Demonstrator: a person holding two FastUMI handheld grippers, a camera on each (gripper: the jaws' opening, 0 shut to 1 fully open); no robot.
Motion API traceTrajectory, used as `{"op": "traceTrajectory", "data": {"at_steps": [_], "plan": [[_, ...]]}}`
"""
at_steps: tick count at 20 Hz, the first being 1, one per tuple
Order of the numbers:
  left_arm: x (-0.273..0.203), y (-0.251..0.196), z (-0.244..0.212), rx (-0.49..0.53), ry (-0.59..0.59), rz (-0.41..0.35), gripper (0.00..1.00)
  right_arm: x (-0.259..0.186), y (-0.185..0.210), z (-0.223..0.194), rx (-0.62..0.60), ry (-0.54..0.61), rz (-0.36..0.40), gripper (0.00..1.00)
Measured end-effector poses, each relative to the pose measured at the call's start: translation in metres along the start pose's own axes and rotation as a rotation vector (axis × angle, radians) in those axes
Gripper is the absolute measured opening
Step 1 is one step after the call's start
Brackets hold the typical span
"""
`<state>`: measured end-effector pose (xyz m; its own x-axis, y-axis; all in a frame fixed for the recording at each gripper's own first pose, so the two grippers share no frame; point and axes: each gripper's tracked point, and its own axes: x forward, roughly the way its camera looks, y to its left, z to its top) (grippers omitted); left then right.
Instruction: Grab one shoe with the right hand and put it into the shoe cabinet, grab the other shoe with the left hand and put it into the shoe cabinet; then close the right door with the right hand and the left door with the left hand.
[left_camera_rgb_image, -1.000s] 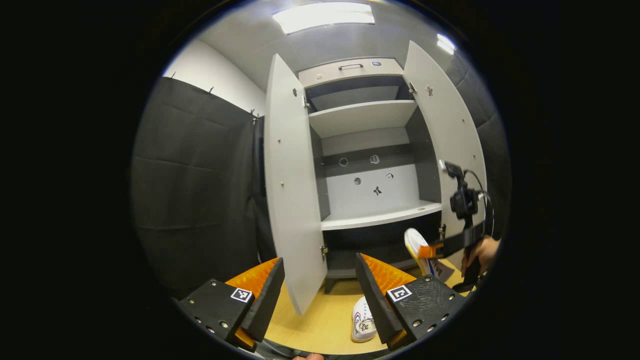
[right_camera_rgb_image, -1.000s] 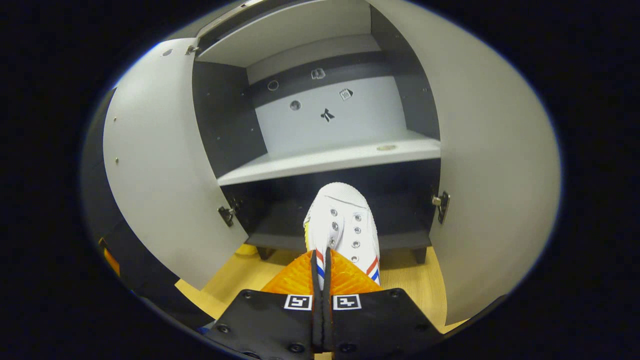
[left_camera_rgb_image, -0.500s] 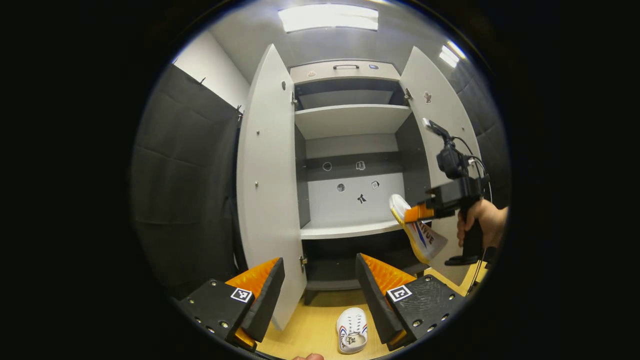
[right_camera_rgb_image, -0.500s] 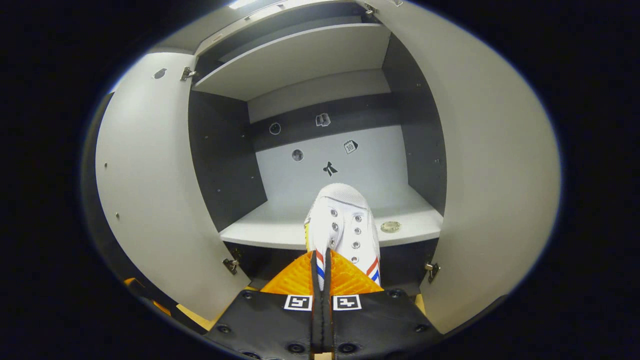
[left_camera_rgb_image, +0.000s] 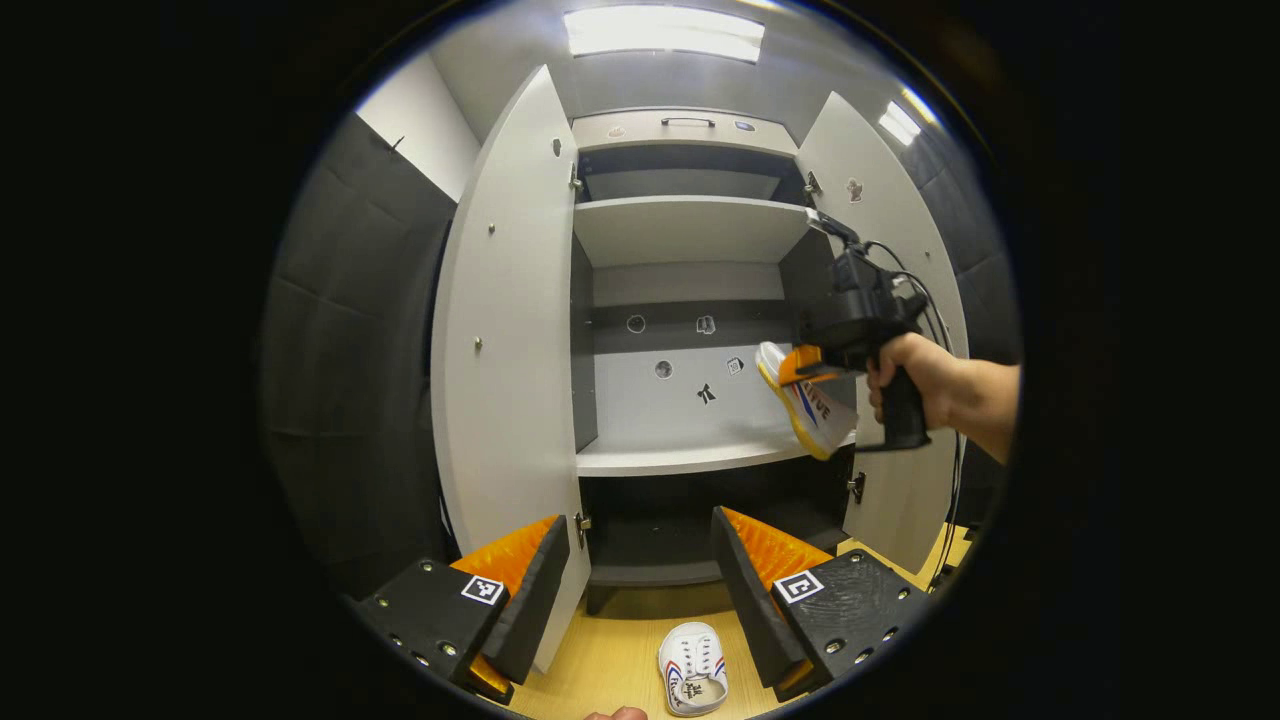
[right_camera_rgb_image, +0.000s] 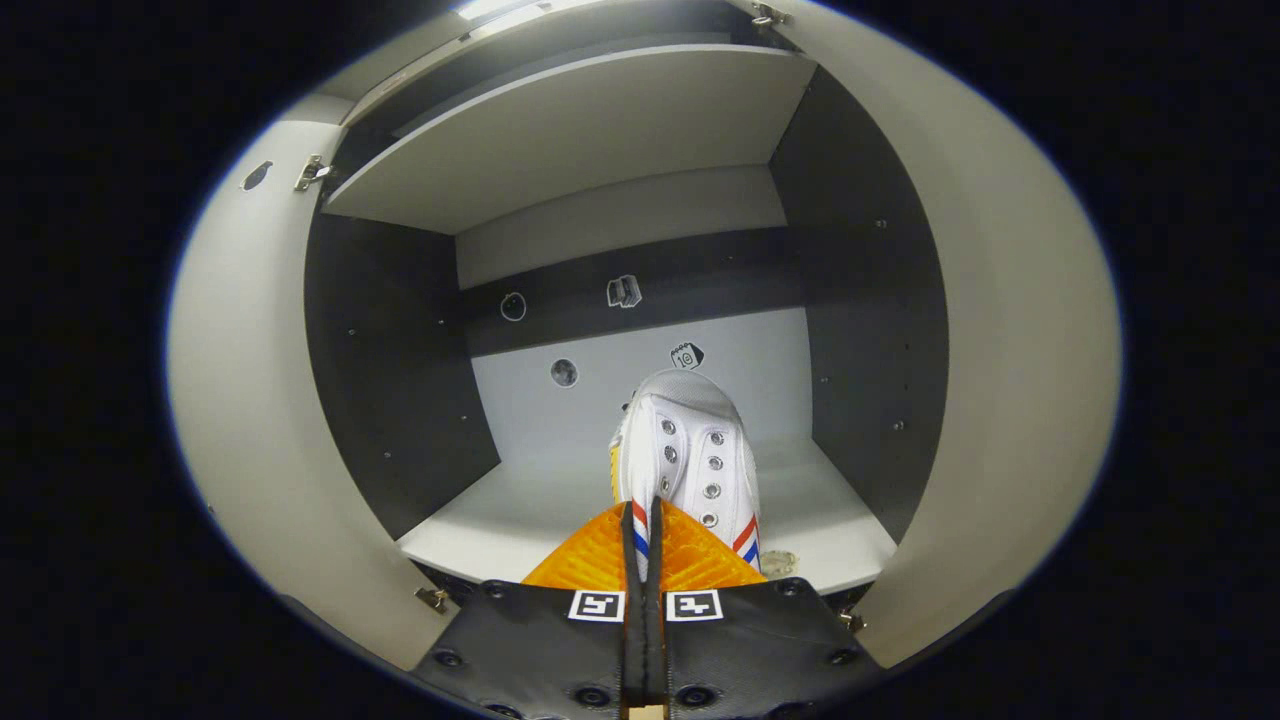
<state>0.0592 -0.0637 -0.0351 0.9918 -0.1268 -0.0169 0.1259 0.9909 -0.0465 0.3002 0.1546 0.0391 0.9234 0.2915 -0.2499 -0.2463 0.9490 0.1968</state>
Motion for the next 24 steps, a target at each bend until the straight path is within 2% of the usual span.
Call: {"op": "traceTrajectory", "data": {"at_steps": [4,8,15,17,19,22,23,24], "plan": [[0.010,0.006,-0.006,-0.008,0.006,-0.006,0.79,0.038,-0.006,0.008,-0.025,0.023,-0.037,0.01],[0.018,0.013,-0.013,-0.016,0.020,-0.005,0.79,0.072,-0.016,-0.005,-0.053,0.089,-0.086,0.01],[0.028,0.013,-0.023,-0.008,0.042,-0.024,0.79,0.099,-0.030,-0.027,-0.035,0.174,-0.142,0.02],[0.032,0.013,-0.029,-0.010,0.052,-0.028,0.79,0.093,-0.029,-0.013,-0.028,0.115,-0.128,0.14],[0.038,0.013,-0.034,-0.008,0.070,-0.038,0.79,0.081,-0.026,0.011,-0.025,0.042,-0.119,0.36],[0.051,0.013,-0.043,-0.007,0.097,-0.057,0.79,0.049,-0.023,0.032,-0.038,-0.044,-0.109,0.93],[0.055,0.011,-0.048,-0.008,0.110,-0.067,0.79,0.035,-0.022,0.036,-0.048,-0.069,-0.109,0.97],[0.059,0.009,-0.053,-0.008,0.126,-0.080,0.79,0.021,-0.021,0.039,-0.057,-0.094,-0.108,0.93]]}}
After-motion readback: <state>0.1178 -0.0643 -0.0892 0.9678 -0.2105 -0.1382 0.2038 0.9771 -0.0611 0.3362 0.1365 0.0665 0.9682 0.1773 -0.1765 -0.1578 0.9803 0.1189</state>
